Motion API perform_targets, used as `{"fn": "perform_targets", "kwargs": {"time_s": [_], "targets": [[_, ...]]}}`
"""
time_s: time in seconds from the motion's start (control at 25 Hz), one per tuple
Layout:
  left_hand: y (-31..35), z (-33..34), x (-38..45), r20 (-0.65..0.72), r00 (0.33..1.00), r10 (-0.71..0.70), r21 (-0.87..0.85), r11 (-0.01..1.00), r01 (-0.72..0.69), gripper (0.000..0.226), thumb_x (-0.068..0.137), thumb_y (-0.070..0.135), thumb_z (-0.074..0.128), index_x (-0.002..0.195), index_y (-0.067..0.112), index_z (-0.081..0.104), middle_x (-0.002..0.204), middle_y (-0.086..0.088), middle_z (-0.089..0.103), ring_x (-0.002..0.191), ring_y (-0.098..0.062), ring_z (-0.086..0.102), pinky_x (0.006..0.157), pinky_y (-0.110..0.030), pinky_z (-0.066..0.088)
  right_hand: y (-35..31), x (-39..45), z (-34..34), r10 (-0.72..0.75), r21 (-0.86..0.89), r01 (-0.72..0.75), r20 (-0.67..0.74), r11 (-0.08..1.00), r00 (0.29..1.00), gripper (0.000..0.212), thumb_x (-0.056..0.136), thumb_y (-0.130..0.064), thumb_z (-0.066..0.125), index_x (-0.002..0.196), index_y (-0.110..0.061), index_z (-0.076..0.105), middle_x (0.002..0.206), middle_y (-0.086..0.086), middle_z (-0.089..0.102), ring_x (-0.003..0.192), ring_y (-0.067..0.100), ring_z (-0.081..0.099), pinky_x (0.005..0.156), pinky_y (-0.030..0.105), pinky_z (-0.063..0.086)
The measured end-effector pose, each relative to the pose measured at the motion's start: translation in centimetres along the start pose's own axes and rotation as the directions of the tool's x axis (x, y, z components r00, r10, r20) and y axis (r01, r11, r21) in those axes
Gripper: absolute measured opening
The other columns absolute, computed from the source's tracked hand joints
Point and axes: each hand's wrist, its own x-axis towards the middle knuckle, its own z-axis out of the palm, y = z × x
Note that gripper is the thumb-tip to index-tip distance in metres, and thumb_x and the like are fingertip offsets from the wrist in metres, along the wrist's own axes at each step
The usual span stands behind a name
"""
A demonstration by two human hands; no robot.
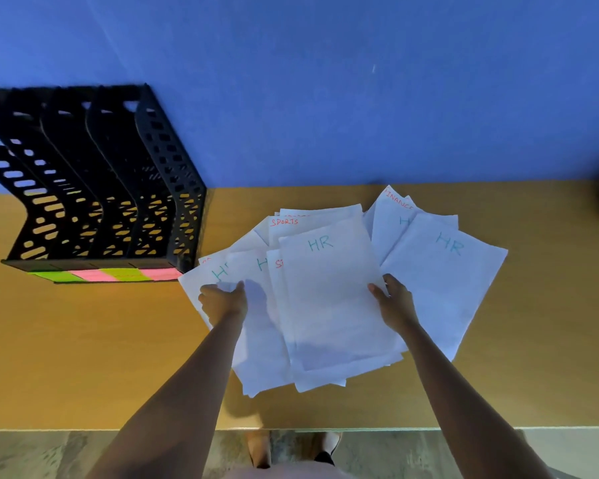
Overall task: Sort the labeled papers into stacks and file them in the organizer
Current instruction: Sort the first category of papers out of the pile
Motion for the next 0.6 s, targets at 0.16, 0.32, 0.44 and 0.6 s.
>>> {"fn": "perform_targets", "kwargs": {"time_s": [0.16,0.32,0.44,0.6], "targets": [[-0.9,-0.4,0.2,0.081,0.994,-0.072,-0.007,0.997,0.072,0.045,0.081,0.029,0.08,0.11,0.004,0.058,0.114,-0.017,0.065,0.107,-0.04,0.061,0.088,-0.043,0.053,-0.9,-1.0,2.1,0.006,-0.005,-0.006,0.048,1.0,0.999,0.016,0.092,-0.031,0.067,0.096,-0.017,0.061,0.086,-0.005,0.063,0.077,0.016,0.06,0.055,0.013,0.037],[-2.0,-0.8,0.2,0.124,0.992,0.007,0.1,0.995,-0.02,0.031,0.081,0.026,0.079,0.061,0.016,0.058,0.077,-0.01,0.067,0.087,-0.036,0.069,0.079,-0.04,0.059,-1.1,-1.6,3.0,0.035,-0.018,-0.034,0.049,0.999,0.998,0.021,0.085,-0.032,0.075,0.094,-0.018,0.062,0.085,-0.007,0.065,0.075,0.013,0.059,0.054,0.015,0.038],[-1.8,-1.0,0.2,0.133,0.987,0.095,0.059,0.993,-0.103,0.017,0.086,0.025,0.075,0.087,0.008,0.076,0.105,-0.012,0.075,0.1,-0.034,0.068,0.079,-0.031,0.053,-1.1,-1.9,3.2,0.035,-0.024,-0.034,0.029,0.999,0.999,0.017,0.086,-0.031,0.073,0.093,-0.02,0.063,0.085,-0.006,0.065,0.078,0.018,0.059,0.054,0.017,0.038],[-0.4,-2.1,0.4,0.072,0.979,0.189,-0.068,0.981,-0.184,0.016,0.094,0.02,0.065,0.099,0.004,0.068,0.102,-0.013,0.072,0.095,-0.033,0.064,0.072,-0.031,0.045,-0.9,-2.0,3.6,0.043,-0.046,-0.042,0.005,0.998,0.999,0.019,0.087,-0.031,0.072,0.097,-0.016,0.068,0.085,-0.004,0.065,0.079,0.02,0.059,0.06,0.025,0.041]]}}
